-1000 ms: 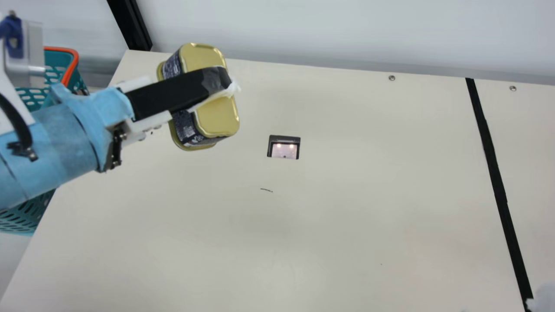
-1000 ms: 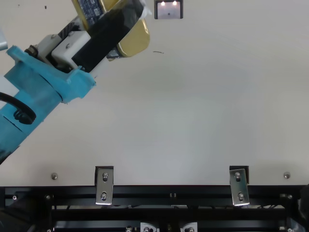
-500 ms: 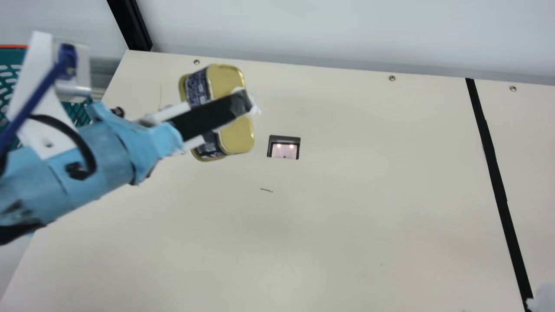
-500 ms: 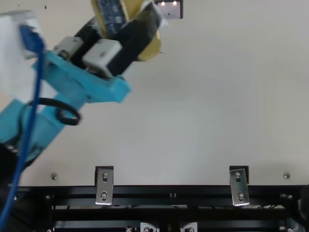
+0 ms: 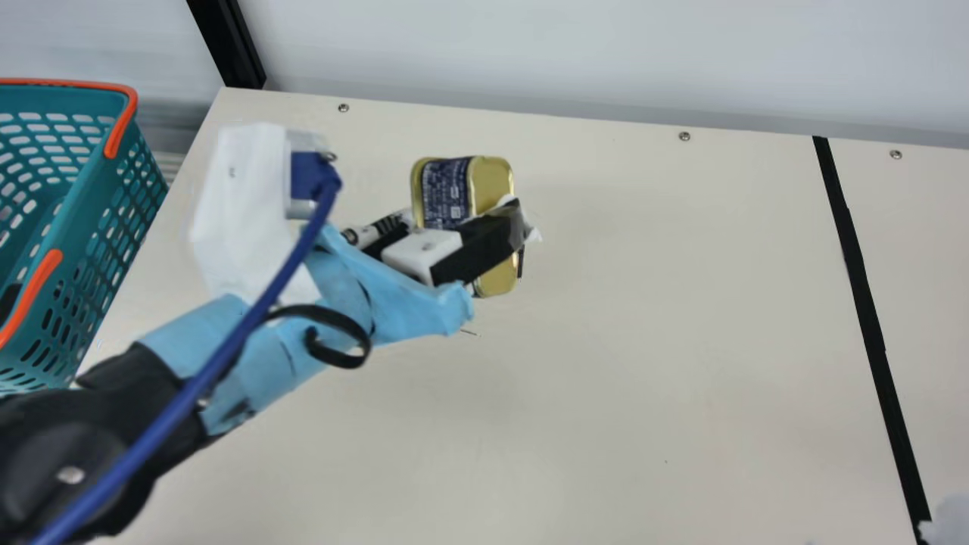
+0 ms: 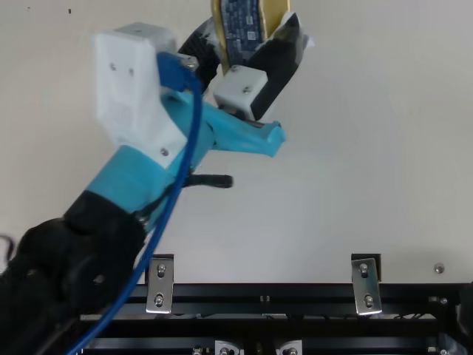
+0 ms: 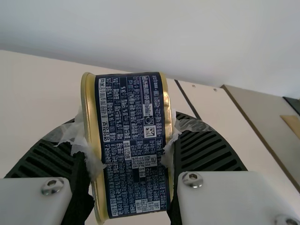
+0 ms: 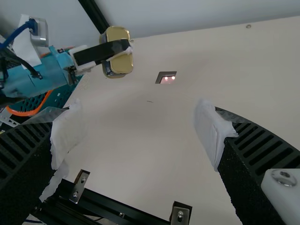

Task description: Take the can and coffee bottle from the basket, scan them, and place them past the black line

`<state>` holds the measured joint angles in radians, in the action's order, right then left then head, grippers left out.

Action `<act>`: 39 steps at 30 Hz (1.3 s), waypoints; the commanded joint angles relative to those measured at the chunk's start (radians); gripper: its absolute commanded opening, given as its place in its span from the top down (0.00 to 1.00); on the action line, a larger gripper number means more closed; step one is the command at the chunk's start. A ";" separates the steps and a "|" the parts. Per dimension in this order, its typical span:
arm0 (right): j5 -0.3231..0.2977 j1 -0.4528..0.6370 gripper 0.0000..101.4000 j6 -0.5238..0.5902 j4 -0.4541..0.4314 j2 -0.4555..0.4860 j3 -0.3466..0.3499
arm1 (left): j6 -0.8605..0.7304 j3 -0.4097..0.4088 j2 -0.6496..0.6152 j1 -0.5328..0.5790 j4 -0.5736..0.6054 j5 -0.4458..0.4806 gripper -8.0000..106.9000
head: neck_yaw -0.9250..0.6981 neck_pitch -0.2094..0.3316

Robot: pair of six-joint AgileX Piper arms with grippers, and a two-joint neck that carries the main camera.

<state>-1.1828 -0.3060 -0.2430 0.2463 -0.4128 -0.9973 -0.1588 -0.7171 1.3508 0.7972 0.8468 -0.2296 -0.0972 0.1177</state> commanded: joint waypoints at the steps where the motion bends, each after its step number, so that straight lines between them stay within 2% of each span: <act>1: 0.000 0.000 0.00 0.000 0.000 0.000 0.000 | 0.205 0.011 0.052 -0.005 -0.253 -0.048 0.84 | -0.011 0.003; 8: 0.000 0.000 0.00 0.000 0.000 0.000 0.000 | 0.578 0.060 0.210 -0.091 -0.732 -0.215 0.84 | -0.011 0.003; 13: 0.000 0.000 0.00 0.000 0.000 0.000 0.000 | 0.835 0.089 0.340 -0.224 -1.097 -0.403 0.84 | -0.011 0.003; 19: 0.000 0.000 0.00 0.000 0.000 0.000 0.000 | 0.935 0.076 0.472 -0.427 -1.378 -0.602 0.84 | -0.011 0.003; 24: 0.000 0.000 0.00 0.000 0.000 0.000 0.000 | 0.950 0.029 0.545 -0.533 -1.510 -0.687 0.84 | -0.011 0.003; 29: 0.000 0.000 0.00 0.000 0.000 0.000 0.000 | 0.957 -0.012 0.590 -0.575 -1.581 -0.734 0.84 | -0.011 0.003; 39: 0.000 0.000 0.00 0.000 0.000 0.000 0.000 | 0.947 -0.066 0.636 -0.549 -1.595 -0.770 0.84 | -0.011 0.003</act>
<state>-1.1828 -0.3060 -0.2430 0.2463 -0.4128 -0.9973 0.7945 -0.7769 1.9835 0.2415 -0.7534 -1.0003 -0.0972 0.1177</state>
